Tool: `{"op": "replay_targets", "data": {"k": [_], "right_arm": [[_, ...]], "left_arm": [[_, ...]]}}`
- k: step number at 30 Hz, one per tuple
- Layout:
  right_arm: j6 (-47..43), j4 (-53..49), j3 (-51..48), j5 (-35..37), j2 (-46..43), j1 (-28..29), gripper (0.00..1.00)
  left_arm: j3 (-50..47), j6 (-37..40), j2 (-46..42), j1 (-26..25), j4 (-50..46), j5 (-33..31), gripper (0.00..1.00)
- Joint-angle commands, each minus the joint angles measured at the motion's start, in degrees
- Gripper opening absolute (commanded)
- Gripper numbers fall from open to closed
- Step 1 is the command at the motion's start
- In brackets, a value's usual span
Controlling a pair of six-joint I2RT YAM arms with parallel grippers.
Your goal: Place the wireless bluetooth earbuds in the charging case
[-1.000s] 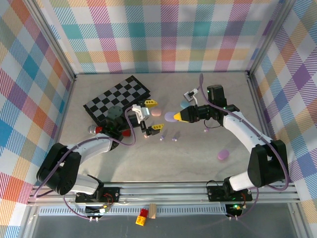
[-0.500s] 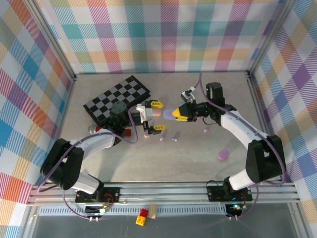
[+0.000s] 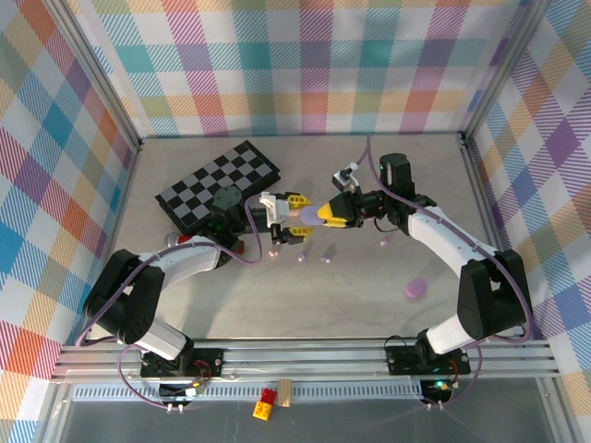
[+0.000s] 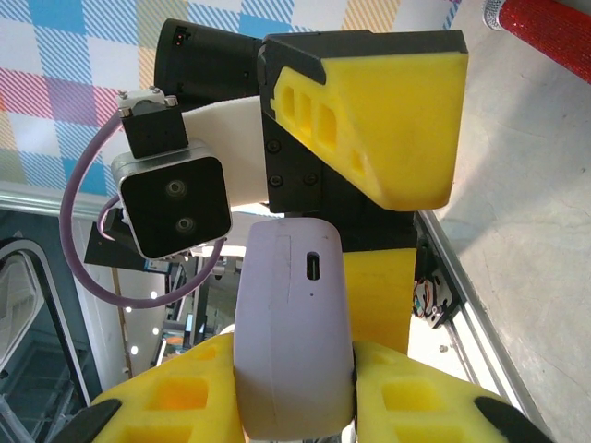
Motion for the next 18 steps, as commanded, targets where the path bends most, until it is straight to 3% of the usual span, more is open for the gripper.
{"op": "replay_targets", "data": {"k": [1,9,18], "right_arm": [[0.47,1.95,1.11,-1.94,0.22,0.27,0.03],[0.58,2.03,1.09,-1.76,0.25,0.33,0.03],[0.64,2.35,0.90,-1.41,0.25,0.33,0.02]], "left_arm": [[2.04,1.29,0.90,-0.72,2.57,2.71,0.58],[2.44,0.53,1.43,-1.13,3.52,3.35,0.51],[2.53,-6.19,2.92,-1.15,9.68,3.68,0.49]]}}
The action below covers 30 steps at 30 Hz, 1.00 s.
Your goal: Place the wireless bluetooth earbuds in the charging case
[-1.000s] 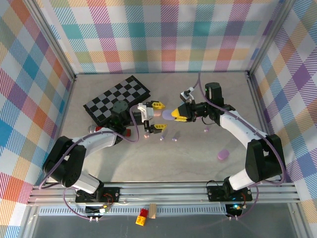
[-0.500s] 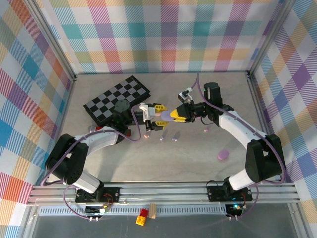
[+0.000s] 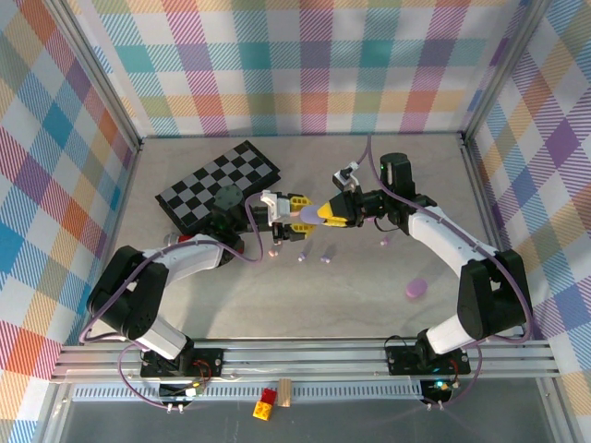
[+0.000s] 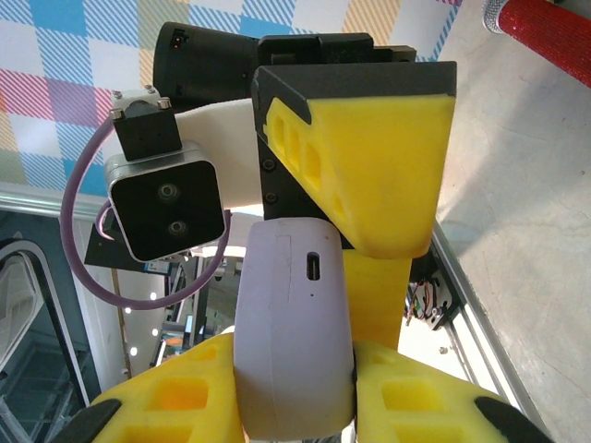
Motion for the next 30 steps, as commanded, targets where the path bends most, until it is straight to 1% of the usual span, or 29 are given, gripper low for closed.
{"op": "replay_targets", "data": {"k": [1,6,14,19,24,26,28,29,30], "right_arm": [[0.14,1.52,0.91,-1.45,0.24,0.35,0.02],[0.05,1.61,0.74,-1.50,0.11,0.36,0.02],[1.02,2.55,0.65,-1.35,0.42,0.31,0.01],[1.11,2.55,0.54,-1.34,0.25,0.33,0.01],[1.20,2.44,0.46,-1.19,0.25,0.34,0.02],[1.20,2.44,0.37,-1.02,0.42,0.31,0.06],[1.11,2.20,0.37,-0.79,0.46,0.36,0.12],[1.06,2.23,0.44,-0.67,0.46,0.35,0.17],[0.85,1.94,0.52,-0.35,0.40,0.28,0.24]], "left_arm": [[1.74,-3.27,1.05,-0.79,6.06,1.89,0.48],[1.61,-4.50,1.58,-0.74,7.60,2.07,0.45],[1.26,-7.25,2.28,-0.75,12.19,2.16,0.46],[1.08,-7.25,2.54,-0.74,12.31,2.25,0.41],[1.08,-7.60,2.56,-0.74,12.92,2.43,0.33],[1.08,-7.79,2.46,-0.75,12.92,2.42,0.30],[1.08,-7.69,2.29,-0.74,12.92,2.70,0.30],[1.00,-7.69,2.24,-0.74,12.92,2.61,0.29],[1.00,-7.69,2.15,-0.74,12.63,2.52,0.29]]}}
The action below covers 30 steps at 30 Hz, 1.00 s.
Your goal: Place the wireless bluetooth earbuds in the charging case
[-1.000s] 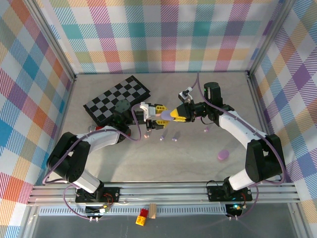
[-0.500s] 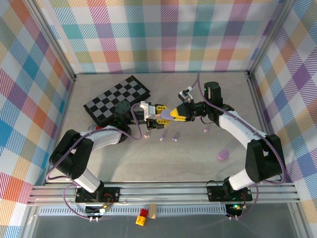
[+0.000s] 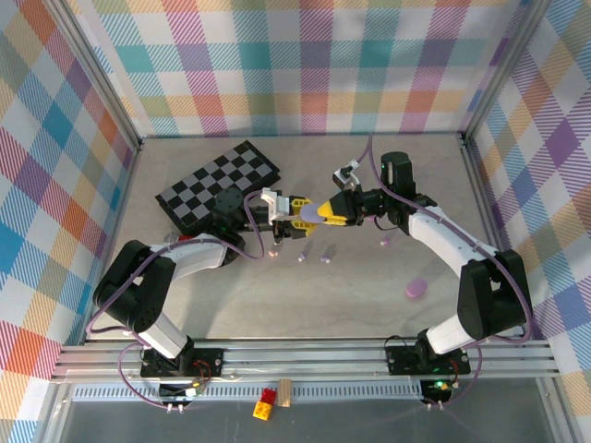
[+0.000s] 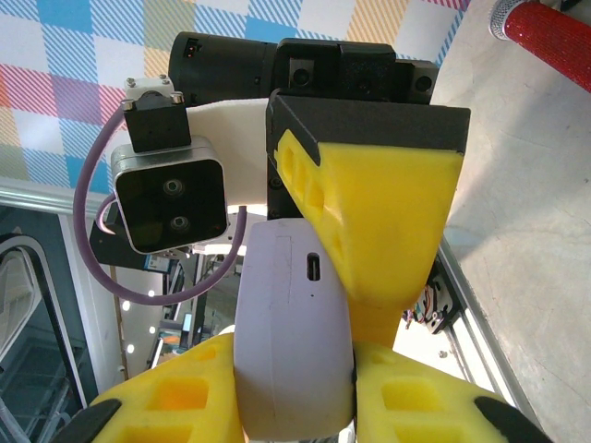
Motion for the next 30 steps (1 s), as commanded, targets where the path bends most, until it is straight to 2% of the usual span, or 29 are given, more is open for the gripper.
{"op": "replay_targets", "data": {"k": [1,4,7,10,15,19,25,30], "right_arm": [[-0.92,-1.06,0.82,0.33,0.21,0.17,0.31],[-7.86,-9.60,3.29,3.12,-0.72,-0.51,0.51],[-14.37,-17.56,5.56,6.86,-1.50,-1.22,0.62],[-24.97,-29.10,9.64,14.68,-2.05,-1.36,0.66],[-37.74,-32.30,11.01,24.99,-6.43,-1.06,0.72],[-51.28,-32.91,10.98,36.08,-11.79,2.10,0.75],[-69.51,-30.93,9.82,37.03,-15.13,8.32,0.77],[-75.87,-32.14,10.88,40.41,-14.01,12.08,0.79]], "left_arm": [[1.00,-0.24,-0.47,-0.41,4.18,0.37,0.29],[1.06,1.07,-1.55,-0.41,-0.51,-0.15,0.29],[0.91,1.62,-3.05,-0.41,-5.45,-1.01,0.29],[1.75,2.33,-5.06,-0.33,-13.97,-0.78,0.29],[1.97,2.34,-8.58,-0.40,-23.57,-3.26,0.30],[3.40,2.05,-10.50,-0.82,-32.74,-3.63,0.31],[3.49,-0.92,-11.74,-1.38,-35.23,-3.55,0.31],[3.53,-2.01,-12.43,-2.15,-35.93,-3.02,0.31]]}}
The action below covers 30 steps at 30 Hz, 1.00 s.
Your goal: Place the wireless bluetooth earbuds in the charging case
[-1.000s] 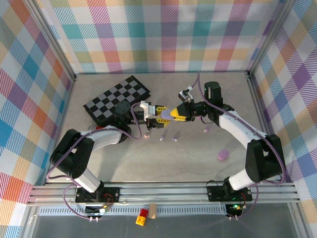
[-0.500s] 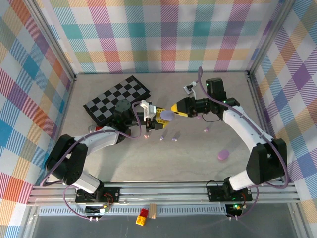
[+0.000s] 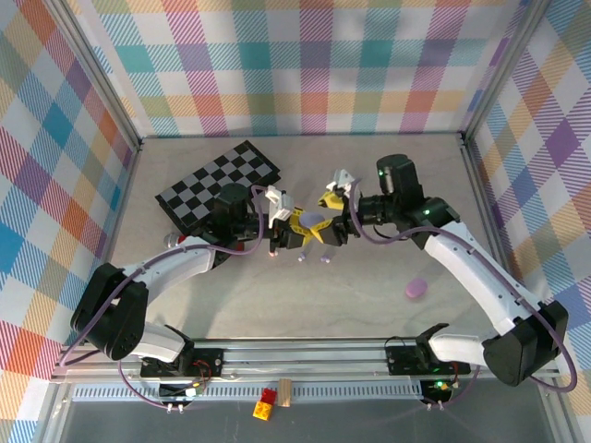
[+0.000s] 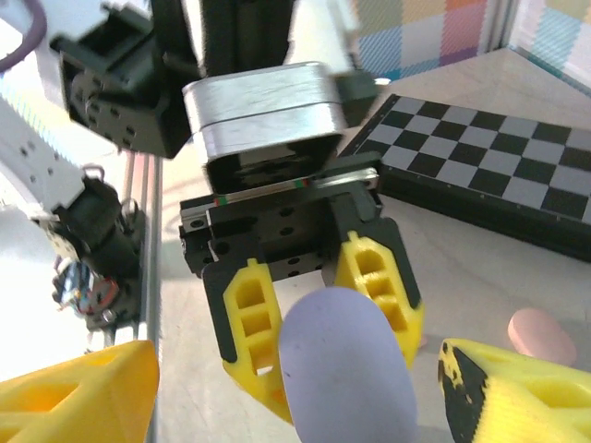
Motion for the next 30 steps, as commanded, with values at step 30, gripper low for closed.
{"op": "replay_targets", "data": {"k": [30], "right_arm": [[-7.60,-1.98,3.90,15.79,2.23,2.22,0.78]], "left_arm": [[1.05,2.35,-3.01,-0.95,-2.75,1.38,0.31]]}}
